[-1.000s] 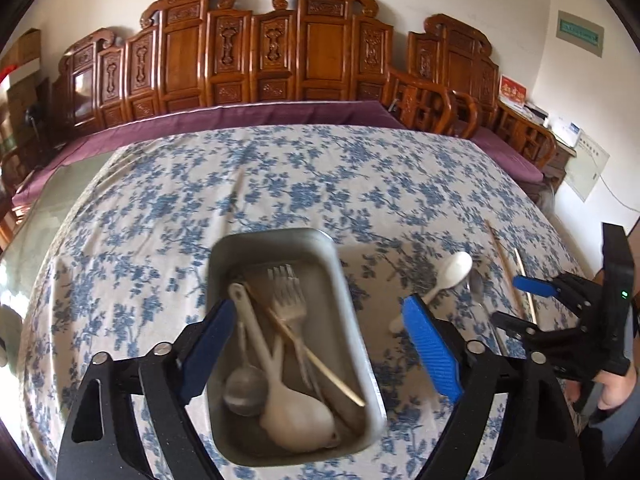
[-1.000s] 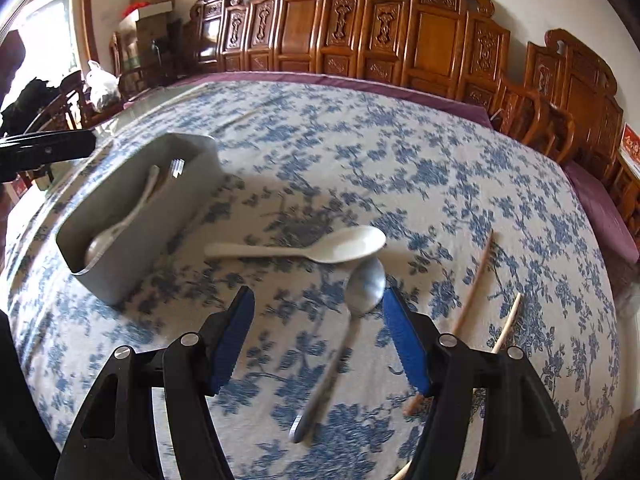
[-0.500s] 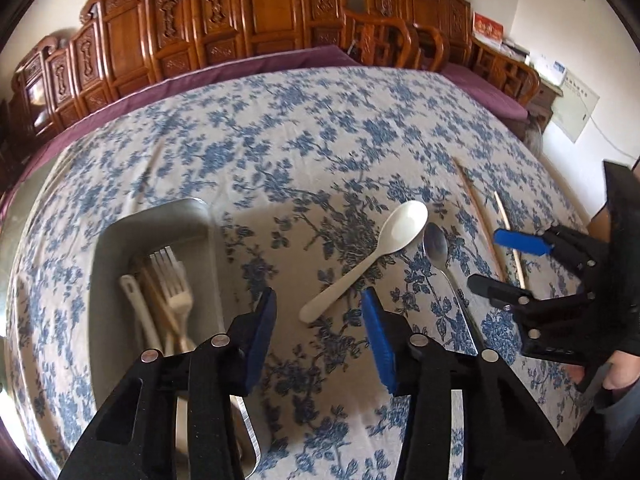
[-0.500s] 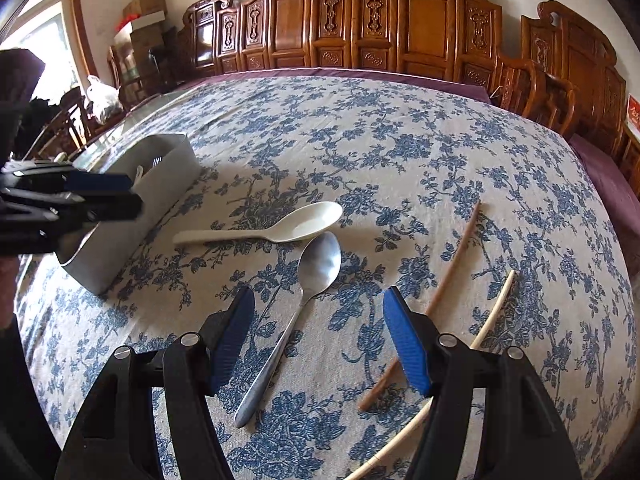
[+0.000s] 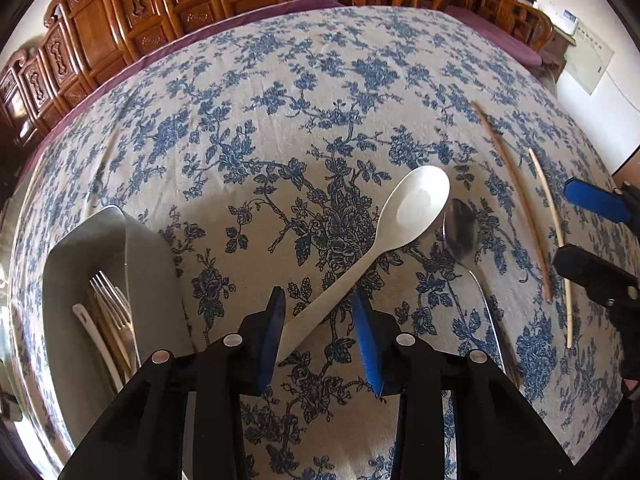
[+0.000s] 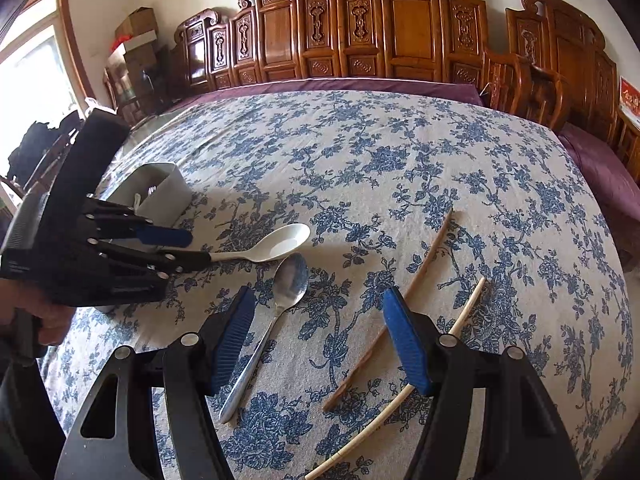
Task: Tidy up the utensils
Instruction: 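Grasp the white plastic spoon with the left tool while the right tool reaches the metal spoon, then grasp the metal spoon with the right tool while the left tool lifts the white spoon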
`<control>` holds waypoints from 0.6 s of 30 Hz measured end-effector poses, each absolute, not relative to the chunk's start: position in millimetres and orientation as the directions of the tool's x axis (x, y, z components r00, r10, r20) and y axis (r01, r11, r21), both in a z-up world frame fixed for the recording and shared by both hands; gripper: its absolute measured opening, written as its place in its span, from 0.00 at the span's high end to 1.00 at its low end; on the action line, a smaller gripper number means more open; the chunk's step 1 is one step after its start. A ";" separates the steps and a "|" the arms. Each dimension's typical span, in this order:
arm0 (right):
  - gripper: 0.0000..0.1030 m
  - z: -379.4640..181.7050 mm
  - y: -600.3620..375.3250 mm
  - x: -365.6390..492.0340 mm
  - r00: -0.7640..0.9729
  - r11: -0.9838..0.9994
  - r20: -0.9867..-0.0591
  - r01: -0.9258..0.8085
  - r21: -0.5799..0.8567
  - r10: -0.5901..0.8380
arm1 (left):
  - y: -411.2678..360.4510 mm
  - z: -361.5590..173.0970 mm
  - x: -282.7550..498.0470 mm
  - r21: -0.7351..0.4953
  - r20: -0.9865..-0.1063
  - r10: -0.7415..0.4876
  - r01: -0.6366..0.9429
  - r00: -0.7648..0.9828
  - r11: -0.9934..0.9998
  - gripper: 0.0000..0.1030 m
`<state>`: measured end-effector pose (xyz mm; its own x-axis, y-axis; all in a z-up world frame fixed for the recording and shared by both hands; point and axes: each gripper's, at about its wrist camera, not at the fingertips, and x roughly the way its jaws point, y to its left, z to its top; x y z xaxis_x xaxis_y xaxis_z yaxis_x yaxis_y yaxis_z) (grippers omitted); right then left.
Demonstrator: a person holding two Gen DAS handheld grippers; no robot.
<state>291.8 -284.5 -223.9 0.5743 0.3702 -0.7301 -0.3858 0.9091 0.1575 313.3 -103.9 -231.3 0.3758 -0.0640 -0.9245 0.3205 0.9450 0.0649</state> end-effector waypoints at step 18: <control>0.33 -224.6 -282.1 292.2 0.567 0.912 -0.741 -0.382 0.152 0.361 | -115.3 -238.2 297.3 0.034 -0.940 -0.098 0.373 0.328 0.927 0.91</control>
